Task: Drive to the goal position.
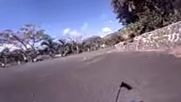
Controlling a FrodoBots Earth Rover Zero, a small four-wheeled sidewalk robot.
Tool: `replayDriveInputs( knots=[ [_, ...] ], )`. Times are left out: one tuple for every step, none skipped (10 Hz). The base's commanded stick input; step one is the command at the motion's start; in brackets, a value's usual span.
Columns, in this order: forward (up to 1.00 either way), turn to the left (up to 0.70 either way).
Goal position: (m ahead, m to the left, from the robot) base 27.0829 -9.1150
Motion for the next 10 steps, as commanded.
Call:
replayDriveInputs(
  knots=[
    [0.50, 0.00],
    [0.50, 0.00],
    [0.50, 0.00],
    [0.50, 0.00],
    [0.50, 0.00],
    [0.50, 0.00],
    [0.50, 0.00],
    [0.50, 0.00],
    [0.50, 0.00],
    [0.50, 0.00]
  ],
)
